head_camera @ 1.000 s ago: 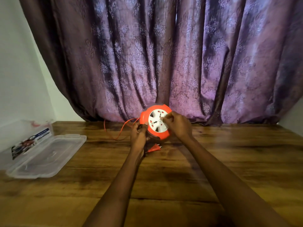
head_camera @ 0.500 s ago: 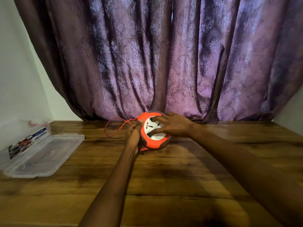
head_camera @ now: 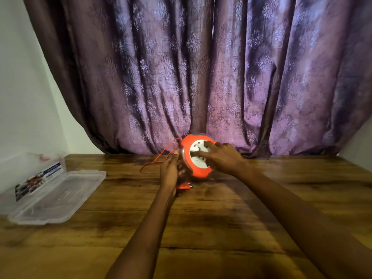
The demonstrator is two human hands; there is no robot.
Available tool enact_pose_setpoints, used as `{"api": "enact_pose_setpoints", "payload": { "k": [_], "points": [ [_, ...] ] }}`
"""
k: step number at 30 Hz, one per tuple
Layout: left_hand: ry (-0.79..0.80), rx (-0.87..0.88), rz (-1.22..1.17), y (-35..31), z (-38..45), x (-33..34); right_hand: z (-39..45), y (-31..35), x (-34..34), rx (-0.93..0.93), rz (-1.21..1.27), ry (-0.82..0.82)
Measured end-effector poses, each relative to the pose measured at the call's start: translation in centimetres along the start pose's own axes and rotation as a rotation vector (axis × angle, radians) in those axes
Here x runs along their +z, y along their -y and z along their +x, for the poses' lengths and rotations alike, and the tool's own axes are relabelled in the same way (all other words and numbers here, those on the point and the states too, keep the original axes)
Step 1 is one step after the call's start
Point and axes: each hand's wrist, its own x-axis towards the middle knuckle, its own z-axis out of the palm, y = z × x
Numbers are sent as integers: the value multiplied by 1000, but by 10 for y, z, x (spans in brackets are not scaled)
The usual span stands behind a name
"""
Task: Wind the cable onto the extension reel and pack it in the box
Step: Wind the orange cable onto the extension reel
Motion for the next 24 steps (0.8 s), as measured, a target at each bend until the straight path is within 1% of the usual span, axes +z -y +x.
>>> {"api": "enact_pose_setpoints", "payload": {
  "k": [2,4,6,9,10,13,14,16,19,22,24],
  "points": [
    [-21,26,5,-2,4,1,1,-8,1,88,71,-21],
    [-41,132,54,-6,3,0,0,-16,1,142,113,-42],
    [-72,302,174,-9,0,-3,-1,-22,1,142,110,-63],
    [-127,527,417,-11,-1,-11,-5,-28,3,60,92,-96],
    [-115,560,456,-11,-1,-12,-7,-28,3,21,86,-103],
    [25,550,501,-13,-1,-11,-10,-27,5,-85,35,-95],
    [38,562,532,-14,-1,-11,-10,-27,6,-114,16,-95],
    [17,602,574,-16,0,-13,-11,-27,8,-160,1,-109],
    [-66,680,631,-23,0,-21,-16,-29,12,-215,13,-187],
    [-105,795,834,-31,1,-28,-19,-31,13,-245,1,-254],
    [-158,816,960,-37,1,-31,-19,-32,13,-244,-5,-285]
  ]
}}
